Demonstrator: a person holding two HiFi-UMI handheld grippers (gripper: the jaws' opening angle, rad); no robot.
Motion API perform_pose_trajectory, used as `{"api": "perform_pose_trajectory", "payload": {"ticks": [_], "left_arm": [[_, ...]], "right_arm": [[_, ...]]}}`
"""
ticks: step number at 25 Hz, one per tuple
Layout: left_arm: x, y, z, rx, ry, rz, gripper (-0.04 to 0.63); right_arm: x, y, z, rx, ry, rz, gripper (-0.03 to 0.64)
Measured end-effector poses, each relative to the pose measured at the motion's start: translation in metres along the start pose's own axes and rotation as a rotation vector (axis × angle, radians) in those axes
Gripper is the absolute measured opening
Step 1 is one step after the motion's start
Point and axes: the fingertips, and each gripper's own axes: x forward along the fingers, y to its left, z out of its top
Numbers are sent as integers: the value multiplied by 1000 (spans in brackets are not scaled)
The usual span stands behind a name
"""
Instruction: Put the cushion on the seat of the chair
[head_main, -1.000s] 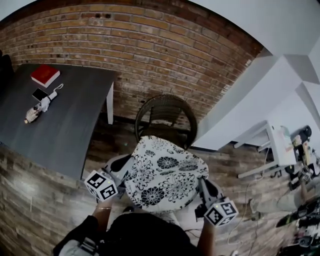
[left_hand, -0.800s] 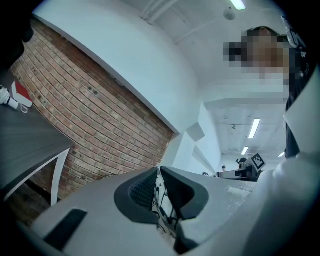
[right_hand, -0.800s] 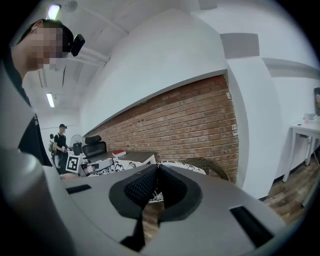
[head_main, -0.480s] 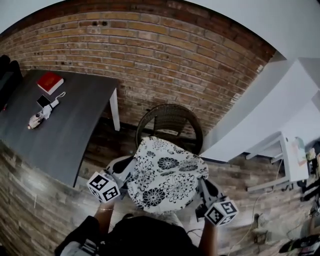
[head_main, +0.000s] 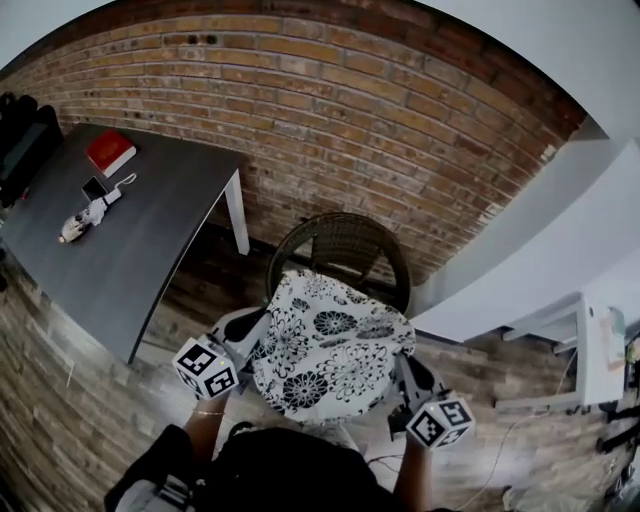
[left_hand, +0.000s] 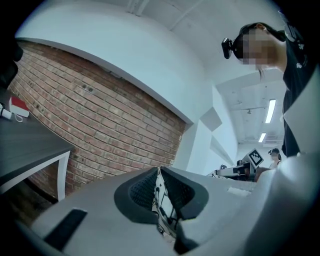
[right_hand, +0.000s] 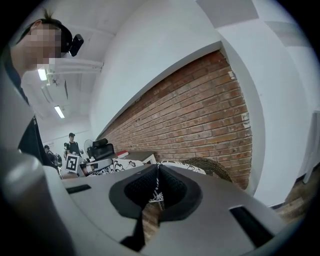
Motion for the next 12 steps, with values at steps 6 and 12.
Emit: {"api": "perform_pose_trajectory", "payload": {"ticks": [6, 12], "left_arm": [[36, -4, -7, 1, 23, 70, 17], [63, -5, -21, 9, 39, 141, 17]], "right_arm": [[22, -47, 11, 22, 24, 64, 9], [40, -85, 17, 34, 45, 123, 9]]}}
